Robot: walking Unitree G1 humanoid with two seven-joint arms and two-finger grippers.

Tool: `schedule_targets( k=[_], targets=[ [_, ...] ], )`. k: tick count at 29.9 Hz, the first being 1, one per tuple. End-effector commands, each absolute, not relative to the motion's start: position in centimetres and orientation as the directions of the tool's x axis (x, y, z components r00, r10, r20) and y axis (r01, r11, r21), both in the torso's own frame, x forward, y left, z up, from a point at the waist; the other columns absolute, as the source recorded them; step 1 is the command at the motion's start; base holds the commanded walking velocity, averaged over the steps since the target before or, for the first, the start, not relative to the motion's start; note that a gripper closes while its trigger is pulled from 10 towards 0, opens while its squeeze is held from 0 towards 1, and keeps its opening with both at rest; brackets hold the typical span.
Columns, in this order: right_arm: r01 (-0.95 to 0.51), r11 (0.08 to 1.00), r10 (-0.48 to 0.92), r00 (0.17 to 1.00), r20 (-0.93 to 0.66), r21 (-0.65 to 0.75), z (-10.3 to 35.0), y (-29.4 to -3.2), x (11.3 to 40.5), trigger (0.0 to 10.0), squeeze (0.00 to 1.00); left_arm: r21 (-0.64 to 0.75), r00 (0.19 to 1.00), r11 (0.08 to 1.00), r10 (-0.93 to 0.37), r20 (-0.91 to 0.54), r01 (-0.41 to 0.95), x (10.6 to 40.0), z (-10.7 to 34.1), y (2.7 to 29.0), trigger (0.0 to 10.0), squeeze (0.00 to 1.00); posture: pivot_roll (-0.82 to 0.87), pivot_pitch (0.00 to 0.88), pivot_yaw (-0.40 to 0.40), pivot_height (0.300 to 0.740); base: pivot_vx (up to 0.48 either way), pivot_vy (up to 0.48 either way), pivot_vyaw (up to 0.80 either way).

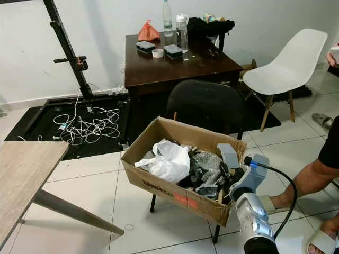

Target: Picking trash to rubbish bin

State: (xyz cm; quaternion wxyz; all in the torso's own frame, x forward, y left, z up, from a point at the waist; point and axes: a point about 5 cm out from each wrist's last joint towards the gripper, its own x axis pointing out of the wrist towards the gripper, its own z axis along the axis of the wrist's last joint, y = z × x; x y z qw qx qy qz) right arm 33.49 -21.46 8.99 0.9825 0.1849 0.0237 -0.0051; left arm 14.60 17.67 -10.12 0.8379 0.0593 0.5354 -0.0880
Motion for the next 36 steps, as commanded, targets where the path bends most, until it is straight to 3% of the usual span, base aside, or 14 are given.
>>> schedule_targets(
  k=[1, 3, 4, 5, 6, 8, 10, 19, 20, 21, 22, 28, 31, 36],
  targets=[
    [0.02, 0.932, -0.003, 0.999, -0.048, 0.362, 8.9, -21.4, 33.5, 10.0, 0.02, 0.022, 0.389, 0.976, -0.066, -0.919, 0.216, 13.8, -10.3, 18.6, 10.0, 0.0, -0.27, 0.144, 0.097, 0.74, 0.0, 0.0, 0.0],
    [0.018, 0.932, -0.001, 0.999, -0.046, 0.363, 9.0, -21.4, 33.6, 10.0, 0.05, 0.02, 0.391, 0.976, -0.067, -0.918, 0.216, 13.9, -10.3, 18.5, 10.0, 0.0, -0.27, 0.145, 0.097, 0.74, 0.0, 0.0, 0.0],
    [0.015, 0.931, 0.001, 0.999, -0.042, 0.364, 9.0, -21.4, 33.6, 10.0, 0.45, 0.019, 0.391, 0.976, -0.069, -0.918, 0.216, 14.0, -10.3, 18.4, 10.0, 0.0, -0.27, 0.147, 0.099, 0.74, 0.0, 0.0, 0.0],
    [0.011, 0.931, 0.002, 0.999, -0.038, 0.364, 9.2, -21.4, 33.7, 10.0, 0.67, 0.018, 0.392, 0.976, -0.07, -0.917, 0.217, 14.0, -10.3, 18.4, 10.0, 0.0, -0.27, 0.147, 0.1, 0.74, 0.0, 0.0, 0.0],
    [0.011, 0.931, 0.002, 0.999, -0.038, 0.364, 9.2, -21.4, 33.7, 10.0, 0.67, 0.018, 0.392, 0.976, -0.07, -0.917, 0.217, 14.0, -10.3, 18.4, 10.0, 0.0, -0.27, 0.147, 0.1, 0.74, 0.0, 0.0, 0.0],
    [0.004, 0.93, 0.006, 1.0, -0.027, 0.366, 9.4, -21.4, 33.9, 10.0, 0.93, 0.015, 0.391, 0.976, -0.073, -0.917, 0.219, 14.0, -10.3, 18.3, 10.0, 0.0, -0.27, 0.147, 0.101, 0.74, 0.0, 0.0, 0.0],
    [-0.002, 0.93, 0.008, 1.0, -0.015, 0.368, 9.7, -21.3, 34.2, 10.0, 1.0, 0.014, 0.391, 0.975, -0.075, -0.918, 0.22, 14.0, -10.3, 18.3, 10.0, 0.0, -0.28, 0.147, 0.102, 0.74, 0.0, 0.0, 0.0],
    [0.019, 0.928, -0.017, 1.0, -0.009, 0.372, 9.9, -21.8, 34.2, 10.0, 1.0, 0.017, 0.393, 0.976, -0.072, -0.917, 0.216, 14.0, -10.3, 18.2, 10.0, 0.0, -0.27, 0.144, 0.099, 0.74, 0.0, 0.0, 0.0],
    [0.058, 0.931, -0.05, 0.998, -0.031, 0.359, 9.4, -22.5, 33.9, 10.0, 0.85, 0.016, 0.394, 0.977, -0.071, -0.916, 0.214, 14.1, -10.3, 18.2, 10.0, 0.0, -0.27, 0.142, 0.097, 0.74, 0.0, 0.0, 0.0],
    [0.135, 0.933, -0.117, 0.99, -0.074, 0.333, 8.5, -24.0, 33.2, 10.0, 0.07, 0.016, 0.395, 0.977, -0.071, -0.916, 0.212, 14.1, -10.3, 18.2, 10.0, 0.0, -0.27, 0.141, 0.097, 0.74, 0.0, 0.0, 0.0],
    [0.212, 0.929, -0.185, 0.976, -0.115, 0.303, 7.7, -25.4, 32.5, 10.0, 0.0, 0.015, 0.395, 0.978, -0.071, -0.916, 0.21, 14.1, -10.3, 18.2, 10.0, 0.0, -0.27, 0.141, 0.096, 0.74, 0.0, 0.0, 0.0],
    [0.551, 0.825, -0.505, 0.818, -0.274, 0.125, 4.5, -32.4, 27.3, 10.0, 0.0, 0.011, 0.393, 0.978, -0.075, -0.916, 0.21, 14.1, -10.3, 18.1, 10.0, 0.0, -0.28, 0.141, 0.097, 0.74, 0.0, 0.0, 0.0],
    [0.605, 0.791, -0.559, 0.774, -0.298, 0.088, 3.9, -33.7, 25.9, 10.0, 0.0, 0.01, 0.392, 0.977, -0.076, -0.917, 0.212, 14.1, -10.3, 18.0, 10.0, 0.0, -0.28, 0.141, 0.097, 0.74, 0.0, 0.0, 0.0],
    [0.825, 0.557, -0.741, 0.443, -0.505, -0.093, -1.2, -37.5, 16.0, 10.0, 0.0, 0.017, 0.392, 0.977, -0.07, -0.917, 0.214, 14.1, -10.3, 18.1, 10.0, 0.0, -0.29, 0.141, 0.098, 0.74, 0.0, 0.0, 0.0]
  ],
)
